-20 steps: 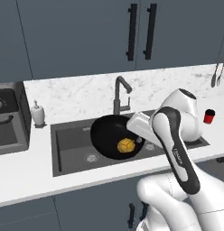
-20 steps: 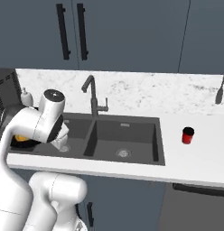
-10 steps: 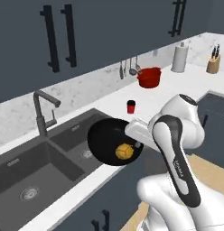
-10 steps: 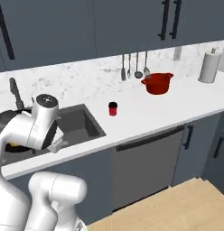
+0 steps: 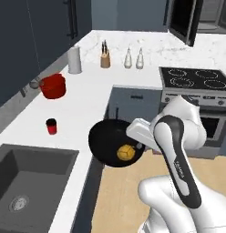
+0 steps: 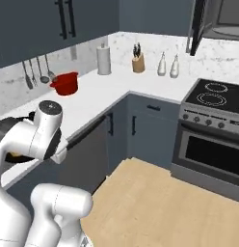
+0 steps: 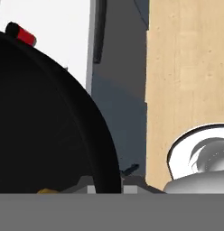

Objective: Pick the squash from the sink and place it in the bowl. Then pick the bowl and place it in the microwave. Then close the microwave door and press the start button.

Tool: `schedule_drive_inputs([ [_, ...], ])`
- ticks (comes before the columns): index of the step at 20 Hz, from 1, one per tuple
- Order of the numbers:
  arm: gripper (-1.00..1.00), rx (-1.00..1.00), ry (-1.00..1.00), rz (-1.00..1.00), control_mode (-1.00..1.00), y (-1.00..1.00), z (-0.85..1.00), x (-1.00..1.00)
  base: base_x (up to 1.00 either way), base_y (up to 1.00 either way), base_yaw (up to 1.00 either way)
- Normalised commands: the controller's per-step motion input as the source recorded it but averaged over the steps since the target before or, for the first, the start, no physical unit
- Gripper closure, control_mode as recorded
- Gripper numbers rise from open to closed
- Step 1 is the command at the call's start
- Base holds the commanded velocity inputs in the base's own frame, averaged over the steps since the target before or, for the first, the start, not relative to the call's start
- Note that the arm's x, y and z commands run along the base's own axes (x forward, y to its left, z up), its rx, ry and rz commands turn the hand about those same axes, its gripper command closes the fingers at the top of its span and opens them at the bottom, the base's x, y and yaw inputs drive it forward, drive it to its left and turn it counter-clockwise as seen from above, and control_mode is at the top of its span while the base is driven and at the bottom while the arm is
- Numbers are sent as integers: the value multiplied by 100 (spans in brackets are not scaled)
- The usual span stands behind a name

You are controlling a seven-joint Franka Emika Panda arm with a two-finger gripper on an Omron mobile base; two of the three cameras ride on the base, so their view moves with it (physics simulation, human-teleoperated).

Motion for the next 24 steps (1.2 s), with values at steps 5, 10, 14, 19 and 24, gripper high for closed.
schedule_drive_inputs([
  [5,100,0,0,0,100,0,0,0,36,-78,-66],
  [10,100,0,0,0,100,0,0,0,56,-100,-41],
  [14,100,0,0,0,100,0,0,0,93,-96,-26],
  [19,100,0,0,0,100,0,0,0,100,-61,-15],
  [24,100,0,0,0,100,0,0,0,100,-14,-12],
])
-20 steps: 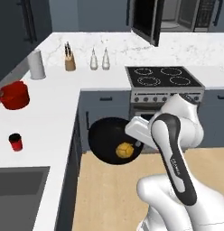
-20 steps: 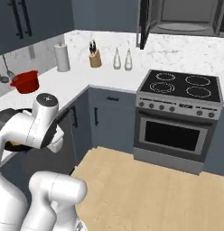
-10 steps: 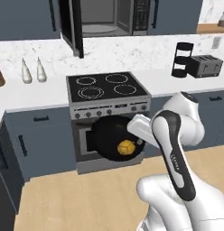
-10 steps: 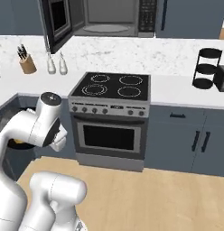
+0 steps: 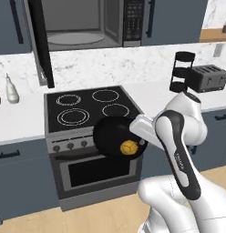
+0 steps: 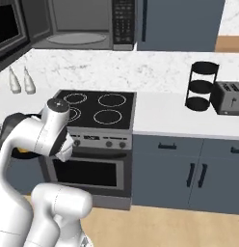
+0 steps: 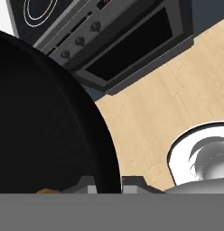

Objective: Pick the squash from the sink and place it in the bowl. Then pick the bowl and place it in the microwave. Then close the microwave door and press the start button.

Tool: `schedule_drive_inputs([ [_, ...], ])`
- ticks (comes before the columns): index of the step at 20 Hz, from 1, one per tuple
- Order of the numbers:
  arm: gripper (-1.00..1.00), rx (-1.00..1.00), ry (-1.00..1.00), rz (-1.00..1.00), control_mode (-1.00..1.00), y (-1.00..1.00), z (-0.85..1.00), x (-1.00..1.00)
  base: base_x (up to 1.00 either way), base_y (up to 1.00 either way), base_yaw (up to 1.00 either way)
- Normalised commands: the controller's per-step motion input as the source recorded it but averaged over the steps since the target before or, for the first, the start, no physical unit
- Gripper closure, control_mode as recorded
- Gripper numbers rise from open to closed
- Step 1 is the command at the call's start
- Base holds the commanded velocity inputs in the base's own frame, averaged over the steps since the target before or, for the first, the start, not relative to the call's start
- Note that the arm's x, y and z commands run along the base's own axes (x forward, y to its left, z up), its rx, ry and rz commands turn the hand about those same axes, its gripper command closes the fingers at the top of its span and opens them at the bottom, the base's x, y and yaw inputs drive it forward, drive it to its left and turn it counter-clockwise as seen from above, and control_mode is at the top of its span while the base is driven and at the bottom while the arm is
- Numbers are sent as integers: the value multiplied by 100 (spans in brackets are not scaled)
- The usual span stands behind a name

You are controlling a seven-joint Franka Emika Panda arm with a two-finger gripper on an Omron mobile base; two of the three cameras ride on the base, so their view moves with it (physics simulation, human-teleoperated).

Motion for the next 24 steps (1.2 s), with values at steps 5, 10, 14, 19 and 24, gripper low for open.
schedule_drive_inputs([
  [5,100,0,0,0,100,0,0,0,100,0,-14],
  [10,100,0,0,0,100,0,0,0,94,7,-7],
  [14,100,0,0,0,100,0,0,0,63,39,0],
  [19,100,0,0,0,100,0,0,0,45,1,8],
  [24,100,0,0,0,100,0,0,0,25,0,17],
])
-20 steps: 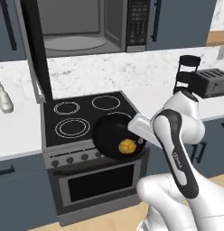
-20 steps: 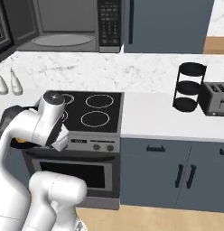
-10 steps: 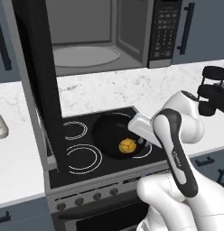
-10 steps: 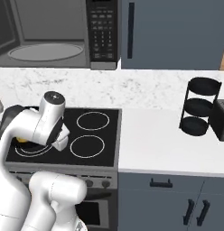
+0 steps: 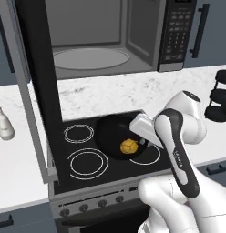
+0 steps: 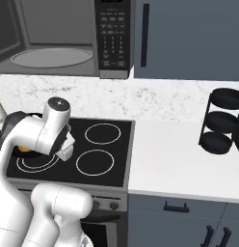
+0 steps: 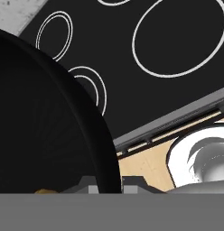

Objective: Pick the squash from the sink and place it in the bowl. Then pick the bowl and place it in the microwave. Then close the microwave door and press the start button.

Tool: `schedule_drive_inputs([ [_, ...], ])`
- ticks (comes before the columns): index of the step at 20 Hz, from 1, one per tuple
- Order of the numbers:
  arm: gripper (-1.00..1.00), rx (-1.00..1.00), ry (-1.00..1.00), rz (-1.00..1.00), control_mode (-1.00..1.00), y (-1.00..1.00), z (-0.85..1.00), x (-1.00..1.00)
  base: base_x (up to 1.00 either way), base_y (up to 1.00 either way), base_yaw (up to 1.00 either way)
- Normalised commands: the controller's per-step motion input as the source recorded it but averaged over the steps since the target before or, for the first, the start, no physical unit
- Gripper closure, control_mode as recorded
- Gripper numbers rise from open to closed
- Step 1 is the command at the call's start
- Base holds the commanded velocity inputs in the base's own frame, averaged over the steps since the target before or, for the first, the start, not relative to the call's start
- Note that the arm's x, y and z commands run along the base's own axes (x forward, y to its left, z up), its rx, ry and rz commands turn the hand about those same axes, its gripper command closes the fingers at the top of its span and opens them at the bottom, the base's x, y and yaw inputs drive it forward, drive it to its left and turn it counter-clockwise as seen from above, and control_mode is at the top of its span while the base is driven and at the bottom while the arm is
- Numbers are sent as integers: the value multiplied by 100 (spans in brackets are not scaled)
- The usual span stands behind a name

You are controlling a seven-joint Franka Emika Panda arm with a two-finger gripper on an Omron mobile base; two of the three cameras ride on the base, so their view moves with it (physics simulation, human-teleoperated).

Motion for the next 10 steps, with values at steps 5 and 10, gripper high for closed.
schedule_drive_inputs([
  [5,100,0,0,0,100,0,0,0,23,0,16],
  [10,100,0,0,0,100,0,0,0,23,0,16],
])
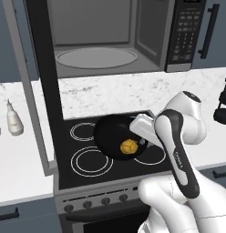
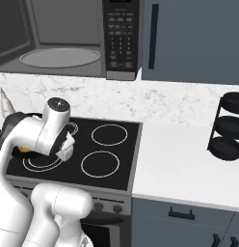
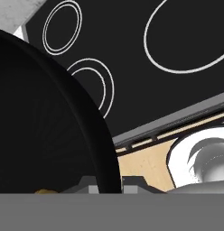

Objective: Pick the squash from the sink and place it in the bowl. Then pick the bowl and place it in the microwave. Then close the microwave door and press the start button.

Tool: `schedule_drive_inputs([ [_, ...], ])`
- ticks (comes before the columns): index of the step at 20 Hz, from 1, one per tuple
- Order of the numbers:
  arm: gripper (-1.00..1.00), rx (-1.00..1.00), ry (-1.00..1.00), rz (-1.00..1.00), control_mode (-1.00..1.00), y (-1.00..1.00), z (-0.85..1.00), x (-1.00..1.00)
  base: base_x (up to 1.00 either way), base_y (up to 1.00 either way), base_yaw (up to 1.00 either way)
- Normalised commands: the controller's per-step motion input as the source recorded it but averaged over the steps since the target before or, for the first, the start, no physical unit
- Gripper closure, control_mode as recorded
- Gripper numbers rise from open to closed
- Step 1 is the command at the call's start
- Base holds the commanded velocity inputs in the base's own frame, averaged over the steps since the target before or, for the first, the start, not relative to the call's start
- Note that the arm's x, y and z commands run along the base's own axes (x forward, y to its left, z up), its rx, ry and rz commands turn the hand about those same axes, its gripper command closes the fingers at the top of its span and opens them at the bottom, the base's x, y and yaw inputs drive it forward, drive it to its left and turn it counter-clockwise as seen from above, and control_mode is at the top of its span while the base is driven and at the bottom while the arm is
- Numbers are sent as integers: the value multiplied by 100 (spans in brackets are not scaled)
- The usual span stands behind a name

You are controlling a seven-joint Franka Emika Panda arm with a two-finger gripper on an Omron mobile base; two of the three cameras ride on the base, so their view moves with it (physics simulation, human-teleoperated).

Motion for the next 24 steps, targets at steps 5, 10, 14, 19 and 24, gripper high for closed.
schedule_drive_inputs([
  [5,100,0,0,0,-100,0,-2,0,5,0,3],
  [10,100,1,0,-15,-100,-1,74,-4,0,0,0],
  [14,100,0,0,-20,-100,0,80,15,0,0,0],
  [19,100,0,0,-24,-100,1,55,47,0,0,0],
  [24,100,0,-10,-16,-100,1,44,34,0,0,0],
])
